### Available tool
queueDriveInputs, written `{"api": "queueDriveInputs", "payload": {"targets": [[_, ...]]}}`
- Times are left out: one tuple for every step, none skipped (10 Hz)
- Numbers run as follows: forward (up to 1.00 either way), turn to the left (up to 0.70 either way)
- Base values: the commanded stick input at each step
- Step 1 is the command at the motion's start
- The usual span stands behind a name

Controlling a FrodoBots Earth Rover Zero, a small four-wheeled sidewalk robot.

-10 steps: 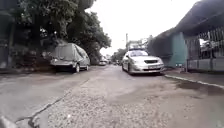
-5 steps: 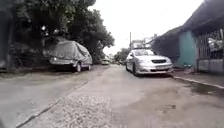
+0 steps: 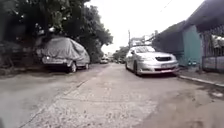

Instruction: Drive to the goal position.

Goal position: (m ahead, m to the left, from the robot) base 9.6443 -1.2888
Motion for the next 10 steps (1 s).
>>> {"api": "queueDriveInputs", "payload": {"targets": [[1.0, 0.0], [1.0, 0.0], [1.0, 0.0], [1.0, 0.0], [1.0, 0.0], [1.0, 0.0], [1.0, 0.0], [1.0, 0.0], [1.0, 0.0], [1.0, 0.0]]}}
